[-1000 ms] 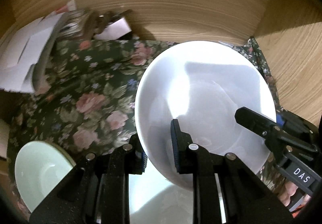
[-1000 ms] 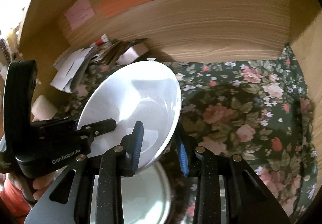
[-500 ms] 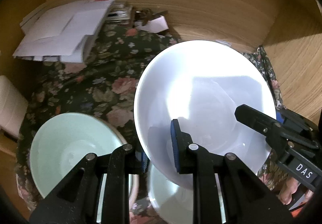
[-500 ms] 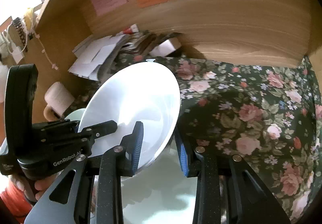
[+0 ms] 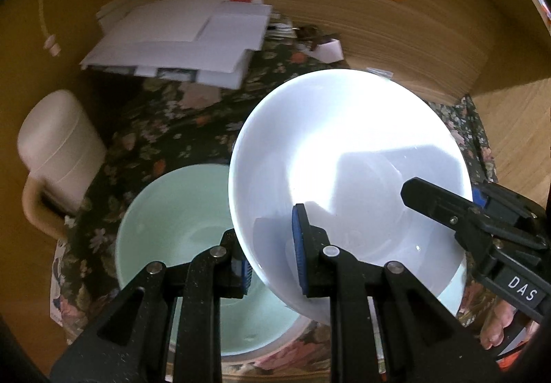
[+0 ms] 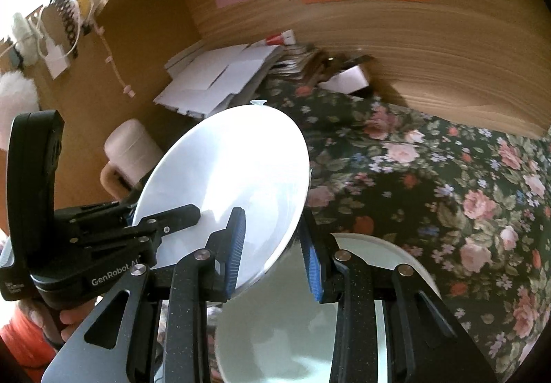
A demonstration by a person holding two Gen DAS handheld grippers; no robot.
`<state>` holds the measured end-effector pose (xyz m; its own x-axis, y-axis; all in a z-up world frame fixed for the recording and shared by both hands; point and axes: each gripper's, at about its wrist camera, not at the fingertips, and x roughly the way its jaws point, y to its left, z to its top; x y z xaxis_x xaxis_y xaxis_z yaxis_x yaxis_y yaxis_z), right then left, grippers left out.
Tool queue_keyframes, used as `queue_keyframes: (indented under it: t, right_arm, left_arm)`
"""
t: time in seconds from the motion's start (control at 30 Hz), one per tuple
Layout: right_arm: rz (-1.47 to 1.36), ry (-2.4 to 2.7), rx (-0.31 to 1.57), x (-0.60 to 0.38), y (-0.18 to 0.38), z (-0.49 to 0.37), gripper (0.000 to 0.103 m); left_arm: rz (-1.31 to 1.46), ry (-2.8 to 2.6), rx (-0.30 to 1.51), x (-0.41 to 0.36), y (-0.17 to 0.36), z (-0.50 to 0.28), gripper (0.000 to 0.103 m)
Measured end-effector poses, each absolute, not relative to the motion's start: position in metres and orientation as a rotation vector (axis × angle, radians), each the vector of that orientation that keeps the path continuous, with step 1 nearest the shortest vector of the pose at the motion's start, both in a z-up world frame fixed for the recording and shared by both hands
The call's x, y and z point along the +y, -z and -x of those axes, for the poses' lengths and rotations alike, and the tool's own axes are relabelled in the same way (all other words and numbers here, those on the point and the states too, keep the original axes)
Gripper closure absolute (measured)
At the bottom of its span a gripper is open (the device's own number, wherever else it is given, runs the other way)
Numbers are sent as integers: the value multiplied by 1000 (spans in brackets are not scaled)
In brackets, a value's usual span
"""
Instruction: Organize plates and bowls
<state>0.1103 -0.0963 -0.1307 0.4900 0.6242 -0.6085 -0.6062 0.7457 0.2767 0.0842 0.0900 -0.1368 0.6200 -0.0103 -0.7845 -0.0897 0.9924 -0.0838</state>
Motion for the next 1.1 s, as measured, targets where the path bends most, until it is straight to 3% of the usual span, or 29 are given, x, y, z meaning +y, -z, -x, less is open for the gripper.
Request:
queue_keyframes:
  t: [1.1]
  right_arm:
    - [81,-833,826,-32,157,-99,71]
  left_arm:
    - [189,-106,927,162,164,-47,83]
